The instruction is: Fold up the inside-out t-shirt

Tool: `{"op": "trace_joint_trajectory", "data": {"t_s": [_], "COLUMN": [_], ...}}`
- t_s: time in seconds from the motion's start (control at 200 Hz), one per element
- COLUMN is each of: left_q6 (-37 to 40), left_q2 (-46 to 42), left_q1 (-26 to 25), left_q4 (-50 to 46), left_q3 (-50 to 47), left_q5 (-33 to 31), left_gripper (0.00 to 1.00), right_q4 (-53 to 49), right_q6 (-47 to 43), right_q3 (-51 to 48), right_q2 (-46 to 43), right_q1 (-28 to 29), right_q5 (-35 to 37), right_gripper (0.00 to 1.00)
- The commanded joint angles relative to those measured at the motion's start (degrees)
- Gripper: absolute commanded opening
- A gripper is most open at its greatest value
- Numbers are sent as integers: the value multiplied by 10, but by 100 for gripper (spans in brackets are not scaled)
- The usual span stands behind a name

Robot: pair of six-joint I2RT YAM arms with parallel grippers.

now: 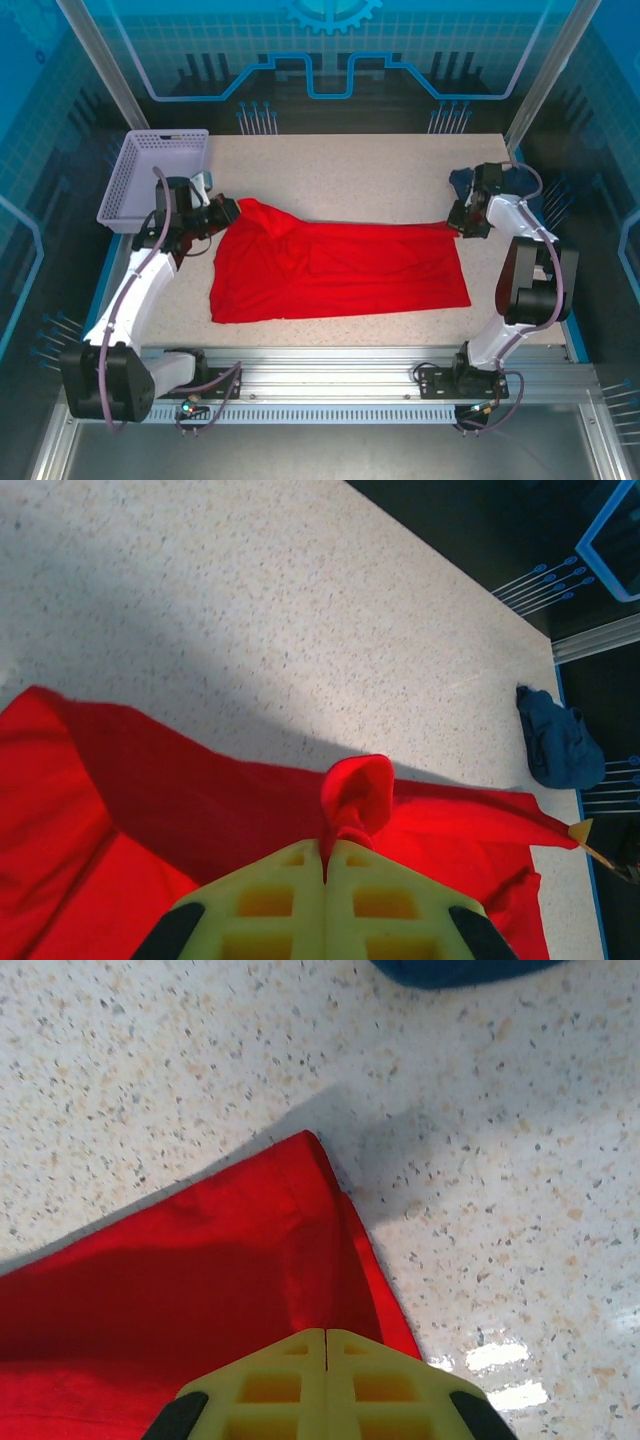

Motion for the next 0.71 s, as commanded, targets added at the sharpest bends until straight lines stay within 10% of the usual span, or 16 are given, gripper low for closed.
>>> {"op": "trace_joint_trajectory", "data": {"t_s": [0.0, 0.7], "left_q6": [-9, -18], "left_q2": [-33, -98], "left_q1": [2, 2], "left_q4": [-35, -74], "left_q3": [-24, -115], "left_q5": [-13, -39], "left_gripper": [0, 0], "right_q4": [-7, -3], "right_q6": [-4, -1], "right_q3": [-13, -74], "right_q2": [-20, -46], "right_q1": [-7, -2], "right_q5": [6, 25], "right_gripper": [0, 0]}}
